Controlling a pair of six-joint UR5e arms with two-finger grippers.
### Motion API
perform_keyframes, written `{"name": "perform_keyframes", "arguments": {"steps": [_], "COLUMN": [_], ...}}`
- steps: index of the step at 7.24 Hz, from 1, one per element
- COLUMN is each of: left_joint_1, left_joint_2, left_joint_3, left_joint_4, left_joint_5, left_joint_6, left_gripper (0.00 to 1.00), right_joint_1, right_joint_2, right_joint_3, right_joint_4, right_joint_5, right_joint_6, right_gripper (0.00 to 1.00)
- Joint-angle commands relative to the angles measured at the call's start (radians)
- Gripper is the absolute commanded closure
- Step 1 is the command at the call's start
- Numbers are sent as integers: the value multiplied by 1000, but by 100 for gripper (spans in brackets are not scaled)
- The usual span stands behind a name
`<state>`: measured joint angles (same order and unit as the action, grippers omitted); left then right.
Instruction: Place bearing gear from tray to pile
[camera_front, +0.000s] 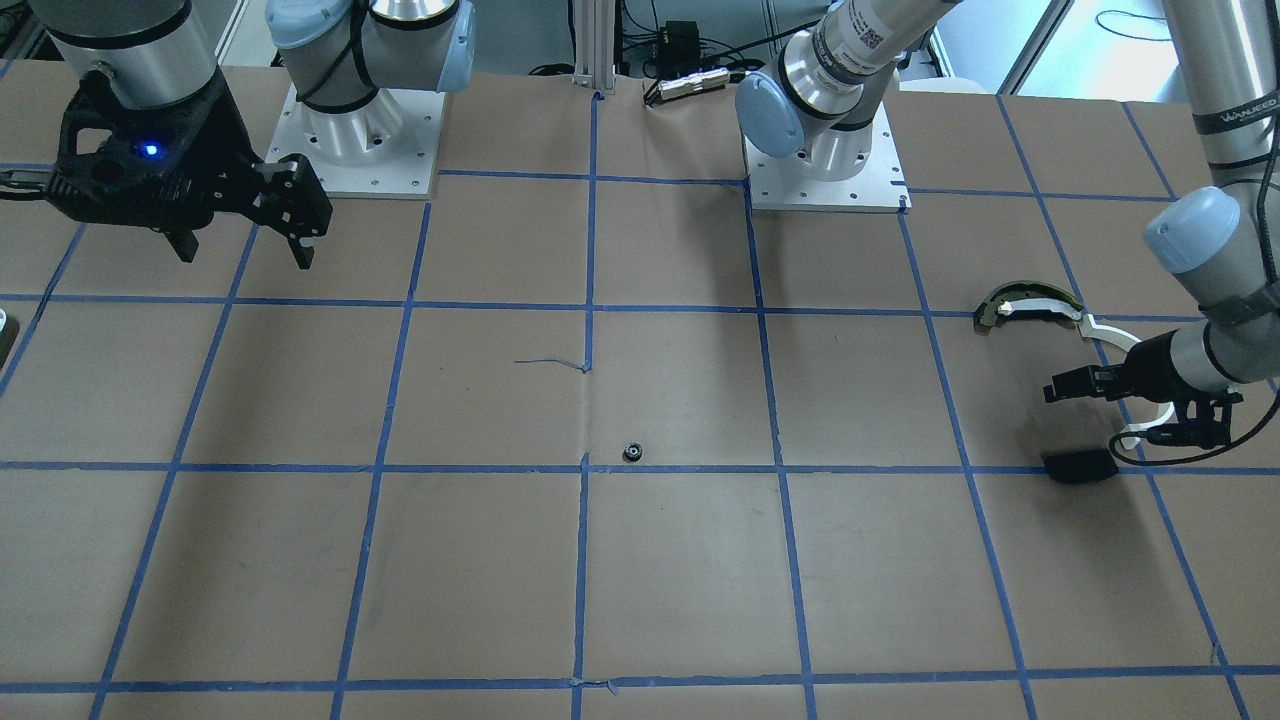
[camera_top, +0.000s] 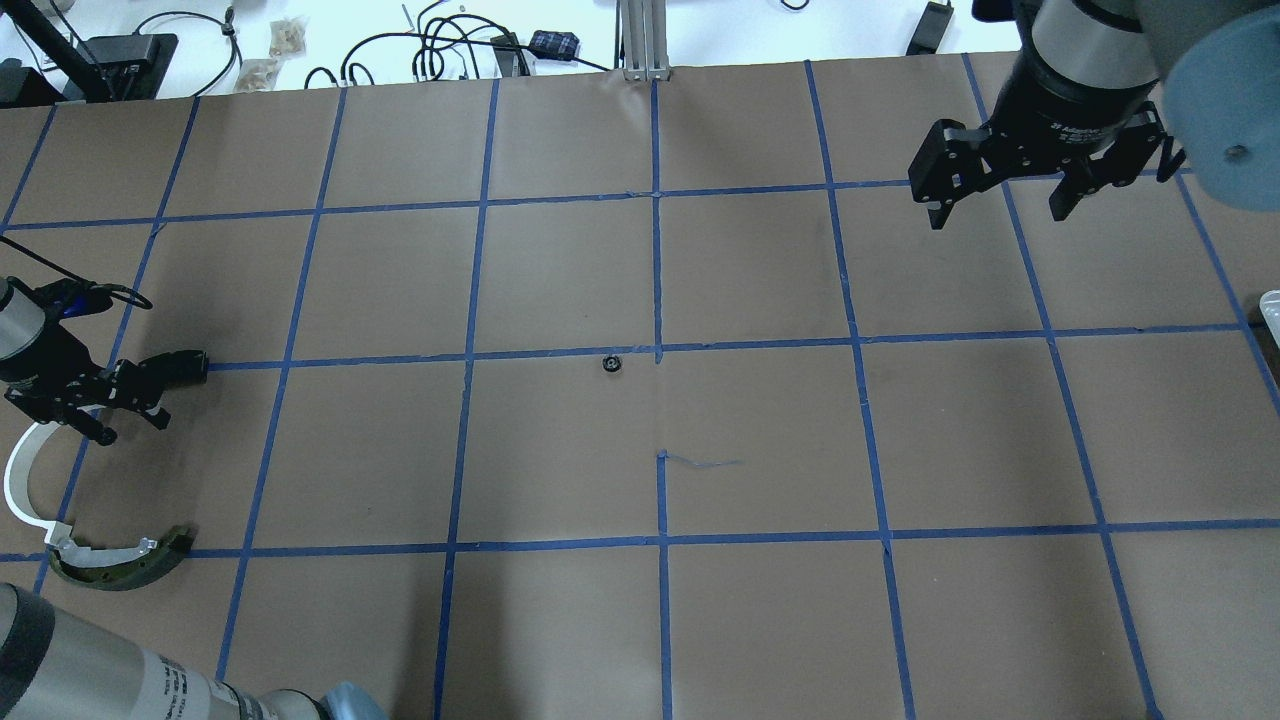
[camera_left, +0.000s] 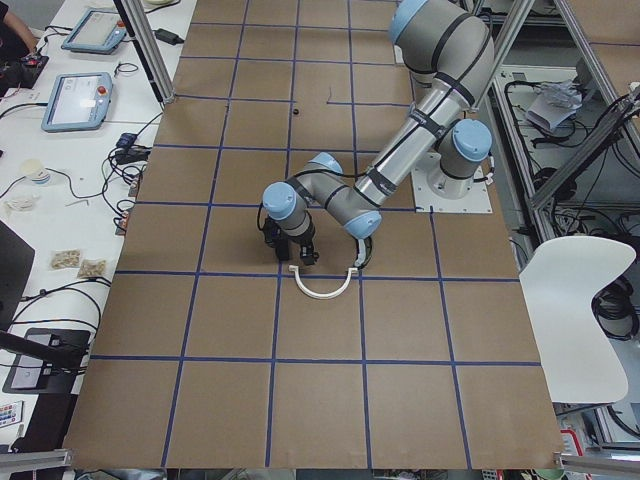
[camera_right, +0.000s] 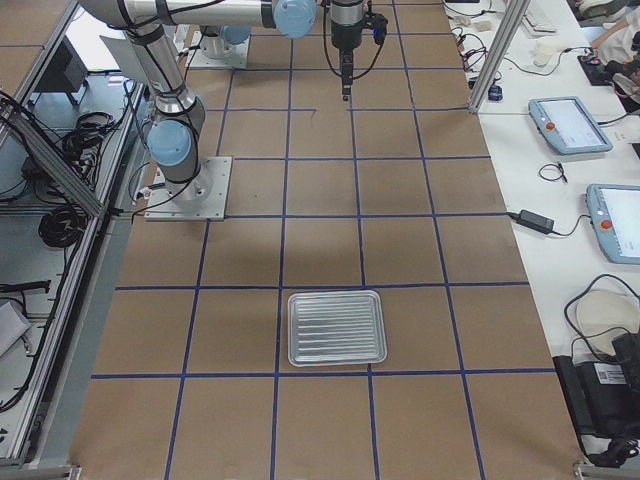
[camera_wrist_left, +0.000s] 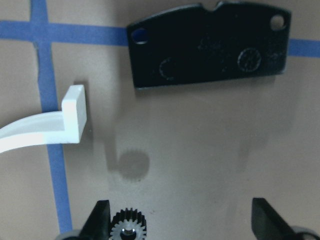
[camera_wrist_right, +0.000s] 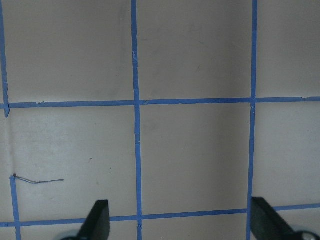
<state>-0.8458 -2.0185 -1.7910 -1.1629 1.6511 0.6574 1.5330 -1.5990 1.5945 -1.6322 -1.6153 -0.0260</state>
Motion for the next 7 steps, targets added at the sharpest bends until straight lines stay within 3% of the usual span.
{"name": "perform_keyframes", "arguments": {"steps": [1, 2, 3, 4, 5, 6, 7], "left_joint_1": [-15, -16, -32, -127, -266, -386, -488], "left_joint_2": [-2, 0, 9, 33, 53, 58, 57], "left_joint_3": [2, 2, 5, 24, 48, 50, 53], "left_joint_4": [2, 0, -6, -6, -20, -24, -9], "left_joint_5": [-4, -2, -2, -1, -2, -43, -118], "left_joint_6": [5, -2, -5, -18, -148, -347, -419], "left_gripper": [33, 29, 0, 0, 0, 0, 0], "right_joint_1": [-2, -4, -2, -2, -2, -2, -2], "right_joint_2": [10, 27, 28, 28, 30, 37, 37], "right_joint_3": [-36, -48, -54, -60, -64, -65, -64], "right_joint_4": [-3, 0, 0, 0, 0, -1, 0], "right_joint_5": [18, 20, 26, 40, 41, 40, 32], "right_joint_6": [1, 9, 38, 49, 87, 93, 93], "right_gripper": [0, 0, 0, 0, 0, 0, 0]}}
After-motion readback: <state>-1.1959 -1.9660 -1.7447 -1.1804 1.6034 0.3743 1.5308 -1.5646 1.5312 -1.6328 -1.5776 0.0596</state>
